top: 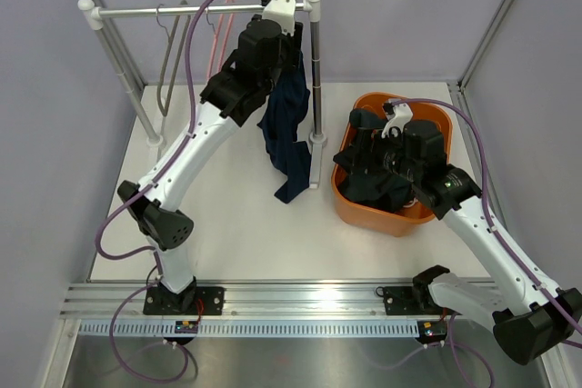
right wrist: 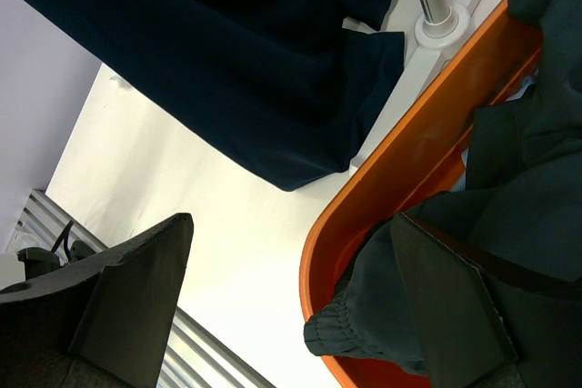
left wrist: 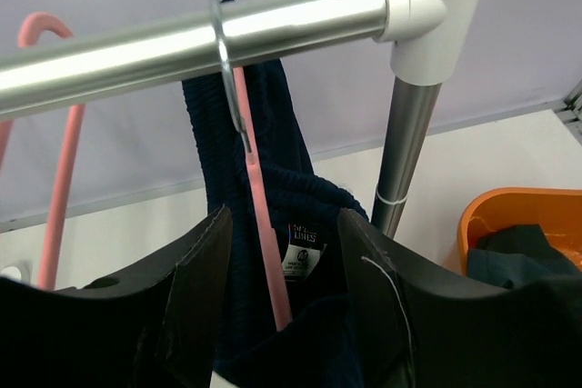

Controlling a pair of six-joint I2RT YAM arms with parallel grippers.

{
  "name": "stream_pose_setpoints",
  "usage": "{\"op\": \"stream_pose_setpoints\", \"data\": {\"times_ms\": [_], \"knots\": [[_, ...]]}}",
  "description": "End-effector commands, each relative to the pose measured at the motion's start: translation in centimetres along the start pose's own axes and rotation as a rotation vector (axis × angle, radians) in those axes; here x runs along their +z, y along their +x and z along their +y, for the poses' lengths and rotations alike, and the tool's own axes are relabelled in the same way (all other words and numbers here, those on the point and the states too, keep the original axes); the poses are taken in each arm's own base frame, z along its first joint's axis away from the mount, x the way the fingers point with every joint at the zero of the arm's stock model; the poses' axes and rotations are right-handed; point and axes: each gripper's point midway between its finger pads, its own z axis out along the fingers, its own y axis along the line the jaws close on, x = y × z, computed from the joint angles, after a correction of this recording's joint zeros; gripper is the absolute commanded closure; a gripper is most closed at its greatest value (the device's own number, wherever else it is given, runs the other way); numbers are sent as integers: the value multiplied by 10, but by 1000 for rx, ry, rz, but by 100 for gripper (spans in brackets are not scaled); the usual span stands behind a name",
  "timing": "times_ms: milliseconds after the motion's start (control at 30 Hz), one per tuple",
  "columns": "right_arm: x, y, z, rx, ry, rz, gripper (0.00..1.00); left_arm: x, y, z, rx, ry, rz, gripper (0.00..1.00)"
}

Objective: Remove the shorts from the hanger

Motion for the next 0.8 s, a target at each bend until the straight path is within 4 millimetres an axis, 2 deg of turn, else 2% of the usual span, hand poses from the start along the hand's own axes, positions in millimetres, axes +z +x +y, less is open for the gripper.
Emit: {"op": "stream_pose_setpoints", "data": {"times_ms": [0, 233, 533, 767], "knots": [[-1, -4, 3, -22, -25, -23, 1, -2, -43, 10, -45, -49, -131, 46], [-1, -3, 4, -23, -30, -22, 1, 14, -39, 16, -9, -104, -136, 45], [0, -3, 3, -22, -28, -22, 1, 36, -20, 24, -2, -111, -91, 45], [1, -2, 3, -23, -29, -21, 1, 46, -10, 25, 0, -100, -72, 46]]}}
